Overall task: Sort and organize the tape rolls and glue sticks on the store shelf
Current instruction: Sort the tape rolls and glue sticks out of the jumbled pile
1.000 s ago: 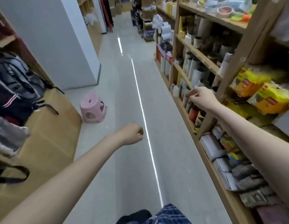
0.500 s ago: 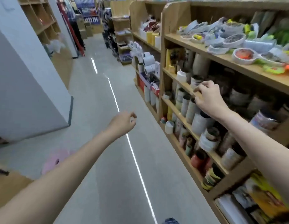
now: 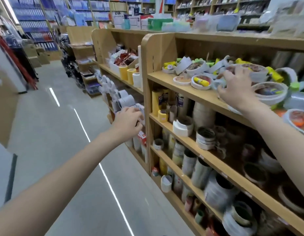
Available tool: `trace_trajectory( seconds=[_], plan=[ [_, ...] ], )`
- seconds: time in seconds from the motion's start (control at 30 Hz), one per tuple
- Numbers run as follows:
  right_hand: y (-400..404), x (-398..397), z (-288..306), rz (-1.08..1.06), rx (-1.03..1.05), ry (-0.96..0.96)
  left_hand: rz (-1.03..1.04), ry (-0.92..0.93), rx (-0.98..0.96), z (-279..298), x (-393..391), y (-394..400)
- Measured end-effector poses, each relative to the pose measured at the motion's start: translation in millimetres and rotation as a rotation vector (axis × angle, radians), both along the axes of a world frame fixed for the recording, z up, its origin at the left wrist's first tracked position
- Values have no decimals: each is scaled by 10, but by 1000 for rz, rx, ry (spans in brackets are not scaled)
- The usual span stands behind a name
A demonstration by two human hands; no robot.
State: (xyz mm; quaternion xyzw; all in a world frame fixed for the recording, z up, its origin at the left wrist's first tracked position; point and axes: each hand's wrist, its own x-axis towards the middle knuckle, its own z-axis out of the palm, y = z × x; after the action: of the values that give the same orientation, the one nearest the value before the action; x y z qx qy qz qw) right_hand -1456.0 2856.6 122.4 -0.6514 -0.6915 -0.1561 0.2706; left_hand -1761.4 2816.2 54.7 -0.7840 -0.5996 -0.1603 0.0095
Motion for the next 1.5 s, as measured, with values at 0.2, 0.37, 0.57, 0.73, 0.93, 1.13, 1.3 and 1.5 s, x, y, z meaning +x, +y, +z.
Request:
trace_trajectory(
  seconds=[0.2, 0.37, 0.57, 0.73, 0.93, 1.13, 1.3, 1.5],
  plan=[
    [1064, -248, 52, -184, 14, 38, -97, -159, 140, 255, -431, 1601],
    [1578, -362, -132, -403, -17, 73, -396, -211, 182, 283, -397, 2740],
    [1838, -523, -45, -500, -124, 80, -650, -287, 160, 398, 44, 3665],
    [1935, -485, 101, -355, -175, 336, -782, -300, 142, 338, 495, 4108],
    [2393, -382, 227, -185, -280, 64, -815, -307, 149, 287, 825, 4352],
    [2776, -440, 41, -190, -380, -86, -815, -244, 138, 270, 794, 4502],
    [2910, -502, 23, -142, -399, -211, -749, -135, 204, 107, 591, 4676],
    [3153, -602, 86, -168, -414, -110, -775, -324, 158, 35, 459, 4833]
  ],
)
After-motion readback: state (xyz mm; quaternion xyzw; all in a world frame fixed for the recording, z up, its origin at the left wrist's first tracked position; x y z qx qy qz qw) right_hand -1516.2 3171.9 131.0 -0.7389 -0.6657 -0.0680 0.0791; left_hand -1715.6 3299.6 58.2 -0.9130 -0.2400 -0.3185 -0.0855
